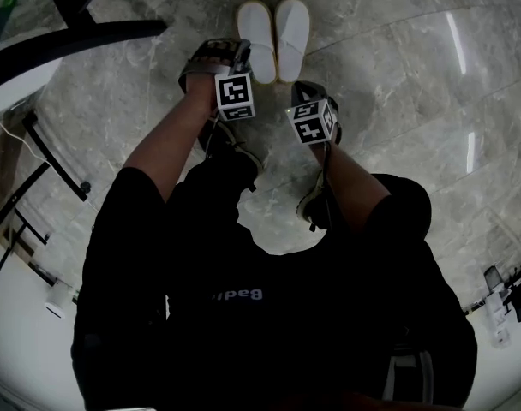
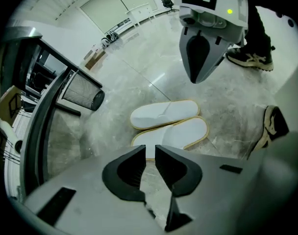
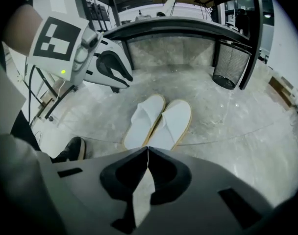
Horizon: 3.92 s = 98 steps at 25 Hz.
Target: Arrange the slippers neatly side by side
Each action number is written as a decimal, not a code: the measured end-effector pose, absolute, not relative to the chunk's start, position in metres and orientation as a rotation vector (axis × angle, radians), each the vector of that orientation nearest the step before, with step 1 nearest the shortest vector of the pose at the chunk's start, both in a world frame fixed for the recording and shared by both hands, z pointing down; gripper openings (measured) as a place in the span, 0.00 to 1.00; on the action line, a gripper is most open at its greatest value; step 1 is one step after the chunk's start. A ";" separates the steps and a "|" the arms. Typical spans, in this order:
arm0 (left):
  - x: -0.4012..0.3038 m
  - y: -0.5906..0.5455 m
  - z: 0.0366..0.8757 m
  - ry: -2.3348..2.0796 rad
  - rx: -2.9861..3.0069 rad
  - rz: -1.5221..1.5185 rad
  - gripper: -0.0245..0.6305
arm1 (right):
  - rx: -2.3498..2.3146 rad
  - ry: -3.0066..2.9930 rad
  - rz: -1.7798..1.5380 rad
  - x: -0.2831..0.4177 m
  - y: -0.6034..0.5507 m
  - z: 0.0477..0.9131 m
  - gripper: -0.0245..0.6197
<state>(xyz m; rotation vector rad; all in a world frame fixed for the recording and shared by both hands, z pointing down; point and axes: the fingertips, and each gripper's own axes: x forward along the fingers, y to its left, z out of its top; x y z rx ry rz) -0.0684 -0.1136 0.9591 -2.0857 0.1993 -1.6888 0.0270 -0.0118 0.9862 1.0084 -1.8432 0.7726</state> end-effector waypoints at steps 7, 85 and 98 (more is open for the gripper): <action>-0.096 -0.098 0.868 0.257 -2.080 -1.701 0.09 | 0.963 -1.833 0.786 0.033 0.023 0.865 0.04; 0.059 0.135 -0.063 1.162 -2.964 -0.202 0.04 | 1.293 -2.968 0.169 0.076 0.128 -0.068 0.04; 0.011 0.192 -0.062 1.259 -2.904 -0.175 0.04 | 1.168 -2.983 0.090 0.027 0.176 -0.067 0.04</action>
